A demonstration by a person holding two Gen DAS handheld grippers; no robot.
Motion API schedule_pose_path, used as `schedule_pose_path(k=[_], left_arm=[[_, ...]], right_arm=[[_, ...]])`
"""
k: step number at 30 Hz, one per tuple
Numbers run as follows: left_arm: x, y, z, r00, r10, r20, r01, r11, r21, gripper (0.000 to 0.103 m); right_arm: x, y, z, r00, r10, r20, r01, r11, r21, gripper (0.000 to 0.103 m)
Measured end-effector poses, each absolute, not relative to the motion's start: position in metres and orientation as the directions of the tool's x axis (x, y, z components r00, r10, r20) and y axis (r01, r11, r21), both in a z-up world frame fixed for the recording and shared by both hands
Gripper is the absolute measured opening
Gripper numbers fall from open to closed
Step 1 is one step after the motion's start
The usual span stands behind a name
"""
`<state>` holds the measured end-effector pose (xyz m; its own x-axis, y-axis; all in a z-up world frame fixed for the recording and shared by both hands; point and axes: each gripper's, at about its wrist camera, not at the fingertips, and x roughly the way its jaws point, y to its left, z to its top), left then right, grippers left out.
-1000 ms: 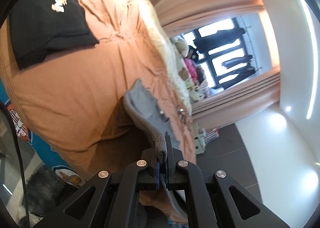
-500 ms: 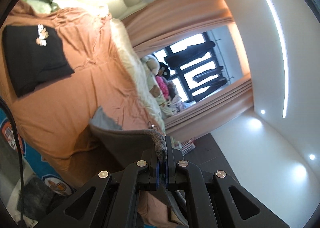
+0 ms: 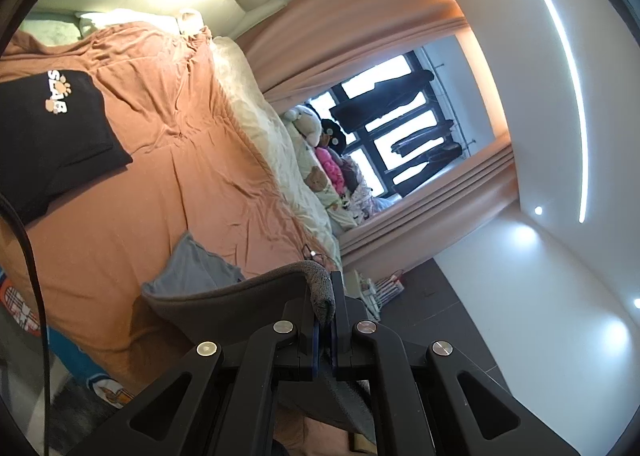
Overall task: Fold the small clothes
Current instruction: 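Lift the held hem with both grippers and fold it over toward the collar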
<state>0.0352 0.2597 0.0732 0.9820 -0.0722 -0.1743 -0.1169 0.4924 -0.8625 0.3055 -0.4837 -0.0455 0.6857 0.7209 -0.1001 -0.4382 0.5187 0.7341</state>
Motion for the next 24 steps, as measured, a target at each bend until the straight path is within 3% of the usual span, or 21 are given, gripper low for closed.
schedule_pose_path(k=[11, 24], left_arm=[[0.131, 0.293, 0.042, 0.952, -0.072, -0.297, -0.225, 0.494, -0.84, 0.003], [0.242, 0.328, -0.033, 0.882, -0.07, -0.466, -0.38, 0.481, -0.79, 0.003]], right_arm=[[0.411, -0.434, -0.043, 0.683, 0.697, -0.219, -0.373, 0.59, 0.716, 0.0], [0.516, -0.362, -0.059, 0.643, 0.656, -0.395, -0.267, 0.675, 0.688, 0.0]])
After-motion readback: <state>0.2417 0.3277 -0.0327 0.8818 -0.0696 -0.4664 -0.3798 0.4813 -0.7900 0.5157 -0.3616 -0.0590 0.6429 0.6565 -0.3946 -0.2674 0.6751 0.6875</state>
